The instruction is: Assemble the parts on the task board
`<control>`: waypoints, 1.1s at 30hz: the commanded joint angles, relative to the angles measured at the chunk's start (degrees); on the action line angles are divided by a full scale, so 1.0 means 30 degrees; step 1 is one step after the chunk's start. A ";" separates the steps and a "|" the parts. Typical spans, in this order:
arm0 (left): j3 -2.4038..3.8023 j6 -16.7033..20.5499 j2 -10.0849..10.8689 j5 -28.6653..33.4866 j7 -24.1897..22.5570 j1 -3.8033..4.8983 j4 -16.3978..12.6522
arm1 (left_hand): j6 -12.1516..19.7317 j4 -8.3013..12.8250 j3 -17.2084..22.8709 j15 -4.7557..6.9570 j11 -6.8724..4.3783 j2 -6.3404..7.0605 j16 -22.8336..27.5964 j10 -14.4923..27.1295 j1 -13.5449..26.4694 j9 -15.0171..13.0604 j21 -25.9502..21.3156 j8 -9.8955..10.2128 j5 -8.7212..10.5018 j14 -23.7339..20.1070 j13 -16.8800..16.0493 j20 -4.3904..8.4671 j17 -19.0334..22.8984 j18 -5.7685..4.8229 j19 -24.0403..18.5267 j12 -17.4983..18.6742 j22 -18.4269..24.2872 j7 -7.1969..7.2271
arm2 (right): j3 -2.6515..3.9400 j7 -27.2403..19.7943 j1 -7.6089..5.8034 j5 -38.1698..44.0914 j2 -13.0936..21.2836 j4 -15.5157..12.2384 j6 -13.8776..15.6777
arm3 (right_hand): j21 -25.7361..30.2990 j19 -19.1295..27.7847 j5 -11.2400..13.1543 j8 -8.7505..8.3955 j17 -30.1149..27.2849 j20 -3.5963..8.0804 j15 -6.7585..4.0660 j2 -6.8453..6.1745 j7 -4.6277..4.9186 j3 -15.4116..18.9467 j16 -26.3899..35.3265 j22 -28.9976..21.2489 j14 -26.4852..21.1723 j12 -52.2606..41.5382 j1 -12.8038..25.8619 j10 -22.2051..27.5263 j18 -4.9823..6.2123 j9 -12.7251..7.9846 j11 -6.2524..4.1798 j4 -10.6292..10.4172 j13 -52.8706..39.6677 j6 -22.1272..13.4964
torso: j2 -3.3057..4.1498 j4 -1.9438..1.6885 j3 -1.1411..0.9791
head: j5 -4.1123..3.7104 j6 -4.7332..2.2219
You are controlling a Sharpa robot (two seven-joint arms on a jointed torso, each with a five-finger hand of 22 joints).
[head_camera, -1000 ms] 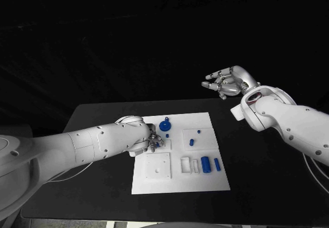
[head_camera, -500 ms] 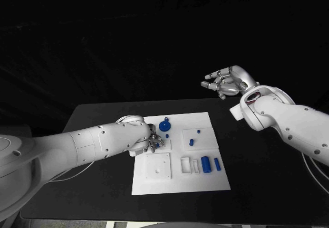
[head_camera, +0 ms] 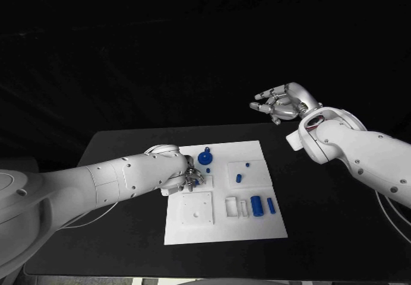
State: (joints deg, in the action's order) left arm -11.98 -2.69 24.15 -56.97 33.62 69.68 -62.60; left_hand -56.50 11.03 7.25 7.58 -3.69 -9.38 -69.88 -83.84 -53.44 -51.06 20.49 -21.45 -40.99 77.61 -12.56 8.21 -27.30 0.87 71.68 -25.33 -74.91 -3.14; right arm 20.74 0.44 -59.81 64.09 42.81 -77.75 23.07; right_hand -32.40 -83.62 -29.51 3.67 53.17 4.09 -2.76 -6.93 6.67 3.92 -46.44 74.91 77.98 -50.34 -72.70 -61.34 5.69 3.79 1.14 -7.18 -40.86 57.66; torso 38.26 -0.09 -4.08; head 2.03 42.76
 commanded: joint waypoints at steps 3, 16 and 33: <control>-0.0015 -0.0230 -0.0029 0.0310 0.0046 -0.0046 -0.0022 | -0.1098 -0.0768 -0.0254 -0.0082 -0.0067 0.0694 0.0098 -0.0784 -0.0312 0.0486 -0.0295 -0.0180 0.0077 -0.0114 -0.0039 0.0006 0.0129 -0.0289 0.0212 0.0153 -0.0289 0.1344 | 0.0009 -0.0138 -0.0012 0.0003 -0.0005 0.0005 -0.0228 | -0.0090 -0.0092 -0.0078 -0.0027 -0.0028 0.0013 -0.0090 0.0113 -0.0035 0.0028 -0.0058 0.1274 -0.0005 -0.0088 0.0040 -0.0005 0.0036 -0.0033 -0.0078 0.0060 0.0024 0.0100 | -0.0009 -0.0007 0.0004 | -0.0017 -0.0027; -0.0009 0.0068 0.0131 0.0258 -0.0008 -0.0046 -0.0065 | -0.1123 -0.2245 -0.1736 -0.0103 -0.0087 0.1975 0.0104 -0.0752 -0.0851 0.1060 -0.0523 -0.0495 0.1504 -0.0181 -0.0128 -0.0029 0.0292 -0.0289 0.0258 0.0241 -0.0313 0.1416 | 0.0009 -0.0148 -0.0011 0.0000 0.0022 0.0018 -0.0208 | -0.0043 -0.0087 -0.0094 -0.0029 -0.0032 0.0010 -0.0084 0.0081 -0.0027 0.0029 -0.0049 0.1264 -0.0016 -0.0089 0.0051 -0.0006 0.0042 -0.0034 -0.0071 0.0023 0.0026 0.0055 | -0.0003 -0.0013 0.0017 | -0.0047 -0.0053; 0.0066 0.0306 0.0583 0.0357 -0.0270 -0.0041 -0.0365 | -0.1350 -0.6347 -0.2922 -0.0192 0.0014 0.4915 0.0131 -0.0726 -0.1218 0.1108 -0.0728 -0.0785 0.7932 -0.0250 -0.0187 -0.0099 0.0384 -0.0289 0.0272 0.0275 -0.0309 0.1258 | 0.0011 -0.0212 -0.0006 -0.0028 0.0044 0.0094 -0.0198 | -0.0003 -0.0085 -0.0108 -0.0023 -0.0039 0.0004 -0.0080 0.0032 -0.0015 0.0052 -0.0041 0.1259 -0.0016 -0.0081 0.0097 -0.0002 0.0046 -0.0032 -0.0059 -0.0087 0.0038 0.0011 | -0.0021 -0.0030 0.0028 | -0.0066 -0.0169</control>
State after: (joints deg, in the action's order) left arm -11.87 -2.29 25.80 -56.53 33.66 69.54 -63.38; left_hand -60.48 -6.59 -2.29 7.16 -3.76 4.39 -69.88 -83.74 -56.84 -47.64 18.49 -23.58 -18.19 77.17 -13.07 7.99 -26.19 0.87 72.29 -24.77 -74.94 0.83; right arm 20.74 0.37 -59.81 64.07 42.95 -77.48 23.05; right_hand -32.40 -83.62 -29.51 3.67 53.10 4.09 -2.76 -6.93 6.67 3.92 -46.44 74.90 77.98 -50.34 -72.71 -61.33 5.69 3.75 1.14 -7.18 -40.80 57.66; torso 38.19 -0.13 -3.98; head 1.83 42.34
